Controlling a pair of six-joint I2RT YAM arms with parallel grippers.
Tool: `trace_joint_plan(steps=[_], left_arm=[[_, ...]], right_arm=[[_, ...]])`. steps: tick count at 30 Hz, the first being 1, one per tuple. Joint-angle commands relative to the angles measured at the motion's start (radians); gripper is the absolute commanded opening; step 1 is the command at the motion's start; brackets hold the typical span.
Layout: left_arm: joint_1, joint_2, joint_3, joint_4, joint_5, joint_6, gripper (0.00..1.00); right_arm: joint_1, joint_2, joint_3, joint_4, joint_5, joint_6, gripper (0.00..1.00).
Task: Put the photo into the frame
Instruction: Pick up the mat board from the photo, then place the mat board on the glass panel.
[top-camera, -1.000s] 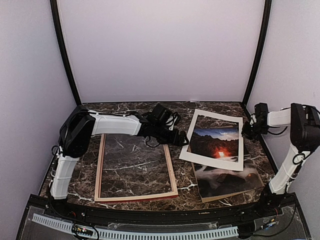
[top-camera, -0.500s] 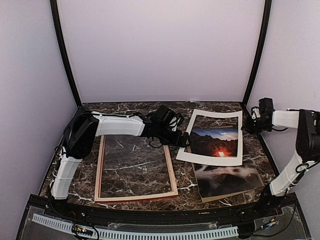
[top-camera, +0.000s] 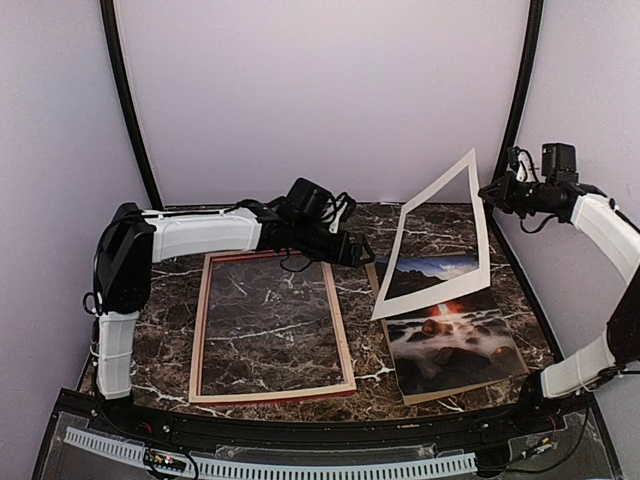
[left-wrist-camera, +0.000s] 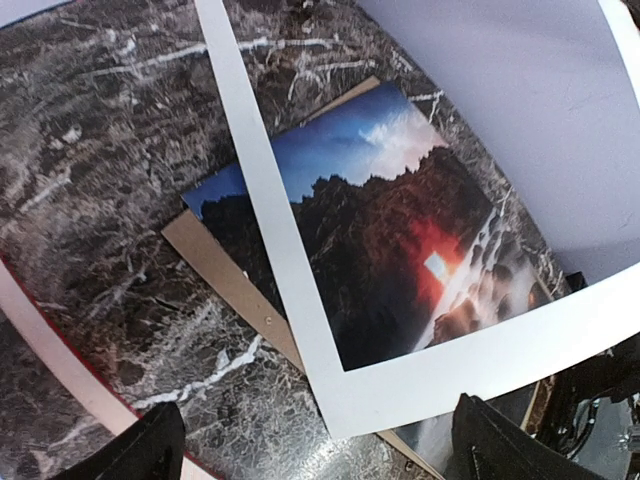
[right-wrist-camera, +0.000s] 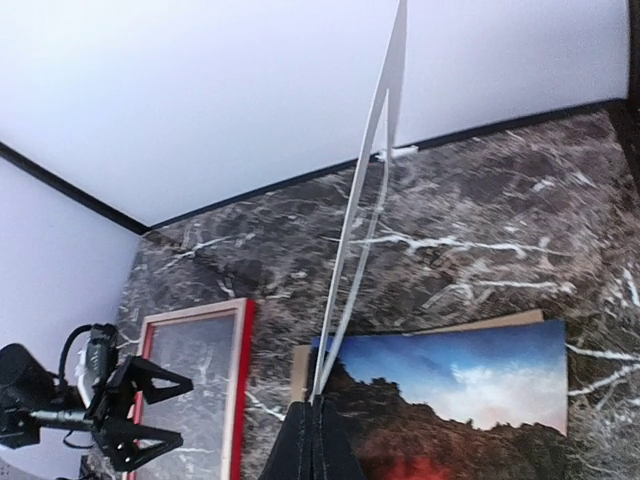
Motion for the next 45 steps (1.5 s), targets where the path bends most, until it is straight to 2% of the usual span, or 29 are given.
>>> trace_joint_plan(steps=[1, 8, 13, 18, 25, 30, 36, 45], left_arm=[[0.082, -0.128, -0.08, 0.055, 0.111, -0.028, 0.96], [0.148, -0.235, -0.204, 0.137, 0.171, 0.02, 0.96], [0.203, -0.331, -0.325, 0.237, 0.241, -0.021, 0.96], [0.24, -0.425, -0.506, 0.422, 0.315, -0.072, 0.97], [0.281, -0.485, -0.683, 0.661, 0.343, -0.145, 0.99], [0.285, -0.437, -0.679, 0.765, 0.36, -0.185, 0.99], [0.28, -0.286, -0.603, 0.966, 0.467, -0.338, 0.99], [0.271, -0.194, -0.573, 1.004, 0.445, -0.399, 0.99]], right_arm=[[0.063, -0.033, 0.108, -0.006, -0.151, 0.05, 0.0], [0.261, 0.021, 0.286, 0.008, -0.212, 0.122, 0.0], [0.381, 0.075, 0.403, 0.049, -0.232, 0.193, 0.0], [0.45, 0.114, 0.469, 0.095, -0.24, 0.253, 0.0], [0.463, 0.103, 0.434, 0.202, -0.249, 0.359, 0.0], [0.464, 0.082, 0.392, 0.245, -0.249, 0.396, 0.0], [0.463, 0.067, 0.365, 0.25, -0.244, 0.402, 0.0], [0.464, 0.061, 0.378, 0.253, -0.248, 0.415, 0.0]])
